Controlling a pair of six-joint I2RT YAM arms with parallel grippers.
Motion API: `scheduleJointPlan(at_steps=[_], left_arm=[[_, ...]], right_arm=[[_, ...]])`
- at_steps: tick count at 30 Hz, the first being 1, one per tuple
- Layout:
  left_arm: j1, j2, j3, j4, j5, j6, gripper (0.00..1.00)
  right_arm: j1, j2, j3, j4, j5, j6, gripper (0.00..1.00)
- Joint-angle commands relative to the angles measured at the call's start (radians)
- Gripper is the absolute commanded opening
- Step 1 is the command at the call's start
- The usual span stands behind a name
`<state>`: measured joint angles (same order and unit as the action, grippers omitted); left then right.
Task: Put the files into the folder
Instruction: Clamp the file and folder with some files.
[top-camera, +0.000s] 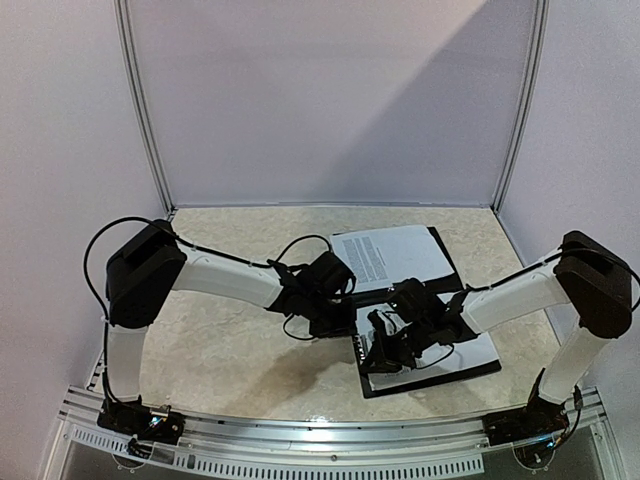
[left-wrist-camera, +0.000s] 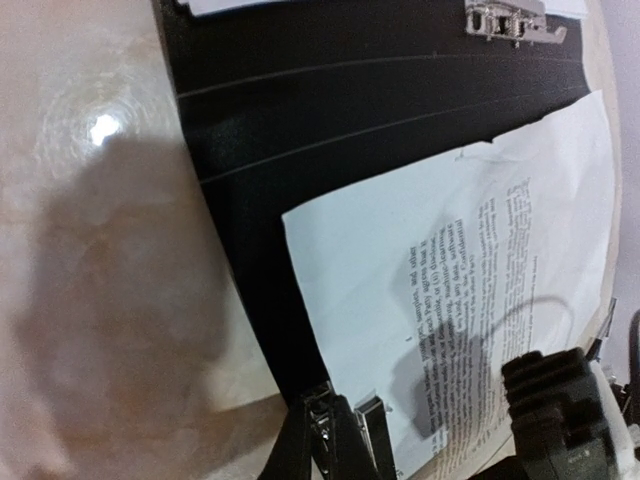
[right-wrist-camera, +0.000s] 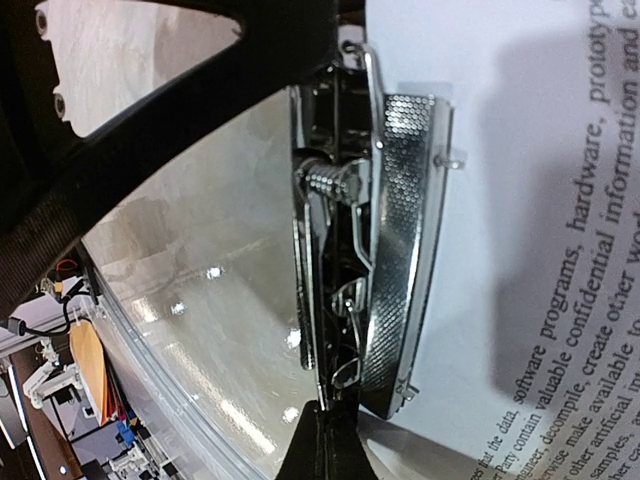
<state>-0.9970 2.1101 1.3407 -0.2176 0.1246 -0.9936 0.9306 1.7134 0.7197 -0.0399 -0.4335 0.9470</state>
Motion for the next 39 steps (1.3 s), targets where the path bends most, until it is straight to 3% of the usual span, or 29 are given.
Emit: scheduleJointPlan(at_steps=[1, 10, 15, 23, 31, 39], left_arm=[[0.02, 0.097, -0.051, -0.16, -0.121, 0.044, 0.0], [0.02, 0.099, -0.048, -0.161, -0.121, 0.039, 0.0], [0.02, 0.096, -0.055, -0.164, -0.121, 0.036, 0.0], [0.02, 0.094, -0.057, -0.161, -0.121, 0.033, 0.0], [0.02, 0.094, -0.054, -0.161, -0.121, 0.038, 0.0], [0.021, 0.083, -0.048, -0.145, -0.12, 0.05, 0.0]], right_arm=[[0.011, 0.11, -0.092, -0.274, 0.015, -0.026, 0.0], [0.013, 0.143, -0.066, 0.003, -0.171, 0.03, 0.04], [0.013, 0.114, -0.013, -0.05, -0.156, 0.006, 0.04], [0.013, 0.09, -0.019, 0.017, -0.195, 0.053, 0.05], [0.012, 0.035, -0.01, -0.023, -0.181, 0.059, 0.17], [0.012, -0.034, 0.022, -0.054, -0.174, 0.052, 0.21]])
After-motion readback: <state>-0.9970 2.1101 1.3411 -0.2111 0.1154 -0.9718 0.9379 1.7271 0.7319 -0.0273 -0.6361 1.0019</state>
